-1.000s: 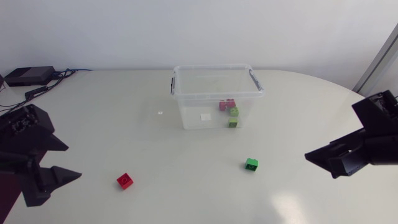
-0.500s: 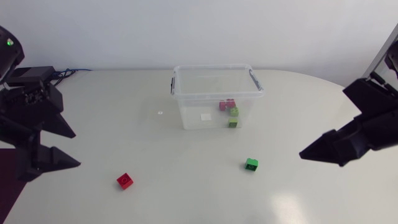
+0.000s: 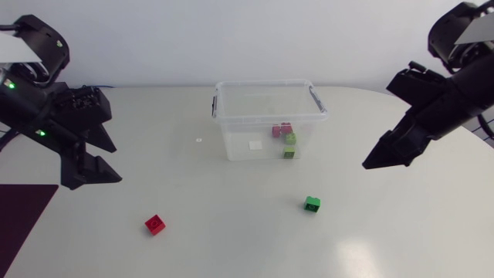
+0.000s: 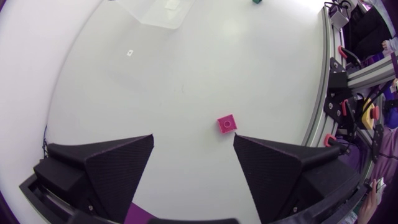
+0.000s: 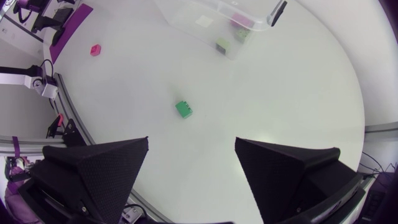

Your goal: Place the duplo bricks in the container

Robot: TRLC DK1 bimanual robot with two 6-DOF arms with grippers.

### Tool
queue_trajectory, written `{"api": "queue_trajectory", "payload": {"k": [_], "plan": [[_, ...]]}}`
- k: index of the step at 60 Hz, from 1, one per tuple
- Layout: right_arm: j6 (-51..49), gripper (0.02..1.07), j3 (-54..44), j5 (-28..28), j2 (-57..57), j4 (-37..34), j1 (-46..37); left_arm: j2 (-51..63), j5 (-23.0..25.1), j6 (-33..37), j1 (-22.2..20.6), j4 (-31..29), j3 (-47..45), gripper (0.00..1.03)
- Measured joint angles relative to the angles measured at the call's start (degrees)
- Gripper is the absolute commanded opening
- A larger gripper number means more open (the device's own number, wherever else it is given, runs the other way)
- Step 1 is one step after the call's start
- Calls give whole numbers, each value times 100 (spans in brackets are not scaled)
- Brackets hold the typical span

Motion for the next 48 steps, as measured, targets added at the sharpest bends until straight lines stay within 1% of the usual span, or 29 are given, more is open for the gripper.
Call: {"api": "queue_trajectory", "payload": {"k": [8,23,29,42,48], "plan": [[-142,103,-17,13,415,319,33,146,-85,0,-26,422,-380,89],[-400,103,-531,44,568,975,146,374,-214,-28,-87,1150,-953,89],[-538,103,-822,101,706,1281,149,470,-216,-118,-186,1285,-1143,89],[-798,103,-1325,103,966,1711,203,492,-258,-417,-483,1873,-1775,89],[-855,103,-1480,111,1019,1965,262,542,-258,-551,-533,2017,-1985,87]]}}
